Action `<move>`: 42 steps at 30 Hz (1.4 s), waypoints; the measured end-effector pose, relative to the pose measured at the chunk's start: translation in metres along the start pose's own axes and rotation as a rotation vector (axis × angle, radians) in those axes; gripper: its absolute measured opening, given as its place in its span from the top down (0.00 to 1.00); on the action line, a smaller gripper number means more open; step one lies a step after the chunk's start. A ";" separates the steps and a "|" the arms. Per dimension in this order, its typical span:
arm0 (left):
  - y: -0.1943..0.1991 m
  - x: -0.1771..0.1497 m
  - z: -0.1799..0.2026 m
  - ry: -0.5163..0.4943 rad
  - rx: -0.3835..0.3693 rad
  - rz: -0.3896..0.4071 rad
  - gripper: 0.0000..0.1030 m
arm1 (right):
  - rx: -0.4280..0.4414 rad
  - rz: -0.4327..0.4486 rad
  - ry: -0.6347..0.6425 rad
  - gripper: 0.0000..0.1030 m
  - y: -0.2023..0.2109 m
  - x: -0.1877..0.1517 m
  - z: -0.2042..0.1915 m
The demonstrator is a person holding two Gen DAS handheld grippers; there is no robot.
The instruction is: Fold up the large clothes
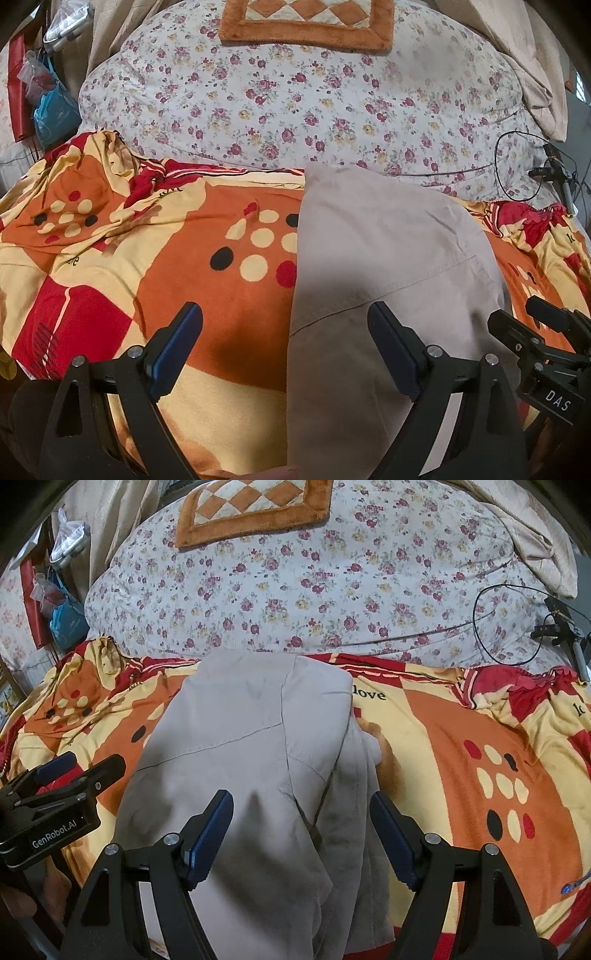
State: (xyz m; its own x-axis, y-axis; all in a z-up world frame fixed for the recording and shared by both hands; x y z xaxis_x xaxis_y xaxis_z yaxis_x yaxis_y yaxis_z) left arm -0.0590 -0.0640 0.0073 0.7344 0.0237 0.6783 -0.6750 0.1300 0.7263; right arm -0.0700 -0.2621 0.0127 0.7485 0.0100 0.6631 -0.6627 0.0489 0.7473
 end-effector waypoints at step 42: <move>-0.010 0.000 -0.010 0.011 -0.002 -0.006 0.11 | 0.004 -0.008 0.027 0.24 -0.010 0.005 -0.011</move>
State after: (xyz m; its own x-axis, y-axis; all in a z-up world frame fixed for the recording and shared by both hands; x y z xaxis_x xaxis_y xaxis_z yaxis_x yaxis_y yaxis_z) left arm -0.0516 -0.0551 -0.0009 0.7395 0.0342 0.6723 -0.6702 0.1322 0.7304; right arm -0.0592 -0.2515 0.0082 0.7540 0.0365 0.6559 -0.6569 0.0448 0.7526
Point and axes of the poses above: each gripper's, at about its wrist camera, not at the fingertips, and y roughly against the way its jaws point, z to its right, x to its top, the point moved 5 cm from there along -y, roughly the way its jaws point, and after that the axes turned 8 degrees about -x, right-handed, at the moved point
